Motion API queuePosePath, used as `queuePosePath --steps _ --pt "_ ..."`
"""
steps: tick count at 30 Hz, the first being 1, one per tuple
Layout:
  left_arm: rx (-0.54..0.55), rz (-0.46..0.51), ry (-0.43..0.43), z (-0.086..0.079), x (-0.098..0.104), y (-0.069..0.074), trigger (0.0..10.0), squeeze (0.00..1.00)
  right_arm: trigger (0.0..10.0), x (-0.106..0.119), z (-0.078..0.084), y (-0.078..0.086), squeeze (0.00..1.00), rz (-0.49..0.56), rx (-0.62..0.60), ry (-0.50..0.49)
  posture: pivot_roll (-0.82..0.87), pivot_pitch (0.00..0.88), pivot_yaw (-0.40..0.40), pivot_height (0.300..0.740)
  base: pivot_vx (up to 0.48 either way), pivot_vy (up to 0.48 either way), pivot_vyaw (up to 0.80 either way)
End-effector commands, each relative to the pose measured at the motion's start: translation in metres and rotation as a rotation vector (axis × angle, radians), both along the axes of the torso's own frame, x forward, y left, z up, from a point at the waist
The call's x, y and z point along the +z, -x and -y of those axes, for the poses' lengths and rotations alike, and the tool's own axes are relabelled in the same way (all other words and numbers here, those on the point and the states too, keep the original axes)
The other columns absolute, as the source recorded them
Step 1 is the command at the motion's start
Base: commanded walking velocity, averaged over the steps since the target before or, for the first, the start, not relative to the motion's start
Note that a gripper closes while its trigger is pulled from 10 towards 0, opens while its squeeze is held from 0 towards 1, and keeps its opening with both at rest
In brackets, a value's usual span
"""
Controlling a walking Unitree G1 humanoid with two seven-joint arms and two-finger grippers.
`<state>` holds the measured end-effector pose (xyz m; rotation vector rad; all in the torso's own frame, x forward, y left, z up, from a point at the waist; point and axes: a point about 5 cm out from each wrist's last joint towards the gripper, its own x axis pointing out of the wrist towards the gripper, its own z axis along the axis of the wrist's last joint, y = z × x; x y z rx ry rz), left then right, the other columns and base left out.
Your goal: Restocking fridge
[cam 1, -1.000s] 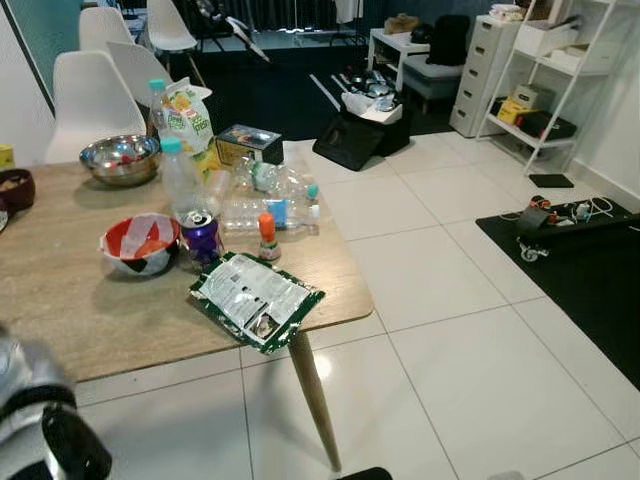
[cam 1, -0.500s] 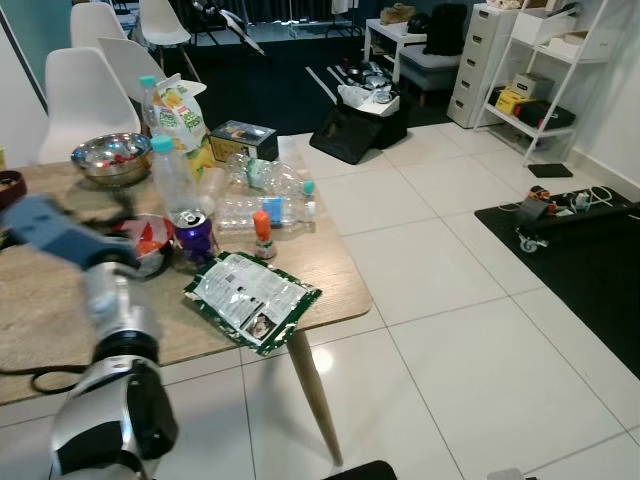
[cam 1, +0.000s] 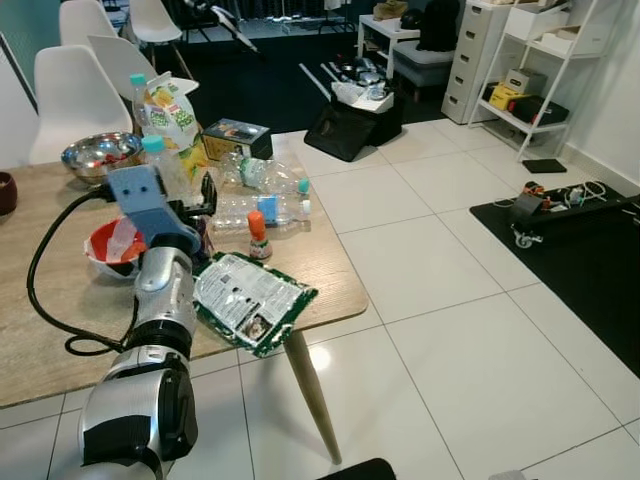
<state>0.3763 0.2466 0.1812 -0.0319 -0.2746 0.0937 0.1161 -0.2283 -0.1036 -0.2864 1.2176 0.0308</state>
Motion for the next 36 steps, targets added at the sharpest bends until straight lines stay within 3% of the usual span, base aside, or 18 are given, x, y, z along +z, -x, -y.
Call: queuePosePath --steps 1,9,16,36 --pt "0.025 -0.041 -0.046 -0.010 -0.004 0.003 10.0 0.00 10.0 0.000 0.002 0.000 0.00 -0.005 0.020 0.008 0.08 0.000 -0.030 0.740 0.000 0.000 0.00" --pt "0.064 -0.087 -0.053 -0.018 -0.010 0.005 10.0 0.00 10.0 0.001 0.002 0.000 0.00 -0.005 0.024 0.009 0.08 0.000 -0.030 0.740 0.000 0.000 0.00" --pt "0.098 -0.132 0.033 -0.029 -0.018 0.008 10.0 0.00 10.0 0.001 0.003 0.000 0.00 -0.006 0.026 0.010 0.08 0.000 -0.032 0.740 0.000 0.000 0.00" --pt "0.074 -0.214 0.041 -0.032 -0.025 0.008 10.0 0.00 10.0 0.001 0.003 0.000 0.00 -0.007 0.030 0.011 0.07 0.000 -0.038 0.740 0.000 0.000 0.00"
